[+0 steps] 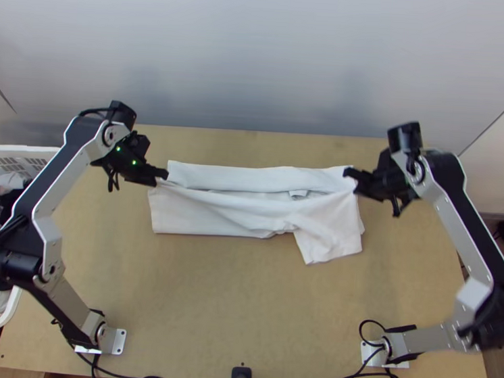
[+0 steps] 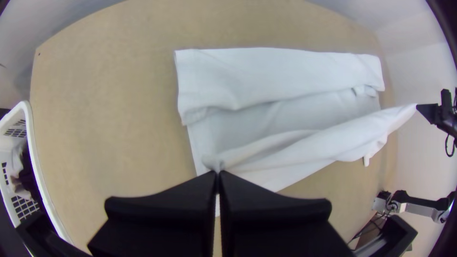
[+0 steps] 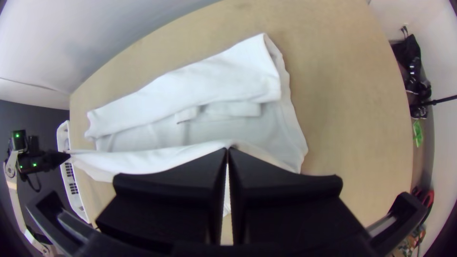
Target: Fold the t-shirt
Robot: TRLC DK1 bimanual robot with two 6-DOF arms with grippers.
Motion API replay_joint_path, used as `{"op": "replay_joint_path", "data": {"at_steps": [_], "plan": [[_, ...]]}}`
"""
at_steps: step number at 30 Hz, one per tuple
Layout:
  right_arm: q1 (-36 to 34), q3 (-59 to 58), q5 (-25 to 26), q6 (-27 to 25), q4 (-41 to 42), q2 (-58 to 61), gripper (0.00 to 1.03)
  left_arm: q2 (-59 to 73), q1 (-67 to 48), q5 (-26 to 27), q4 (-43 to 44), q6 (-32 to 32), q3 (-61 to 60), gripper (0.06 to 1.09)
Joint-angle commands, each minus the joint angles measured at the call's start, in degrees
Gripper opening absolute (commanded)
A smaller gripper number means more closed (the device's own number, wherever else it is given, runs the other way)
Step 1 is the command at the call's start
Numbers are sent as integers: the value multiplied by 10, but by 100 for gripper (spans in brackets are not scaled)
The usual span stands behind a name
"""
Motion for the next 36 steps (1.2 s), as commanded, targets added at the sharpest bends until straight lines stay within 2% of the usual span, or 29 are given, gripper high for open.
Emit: {"op": "replay_joint_path", "data": {"at_steps": [1,17,36], "plan": [[-1,130,1,-16,0,118,3,54,-5,0,-29,1,98,10],[25,386,0,-20,-11,340,3,133,-6,-1,-55,-11,192,10],[33,417,1,-17,-8,427,3,211,28,-9,-45,-12,234,10]]}}
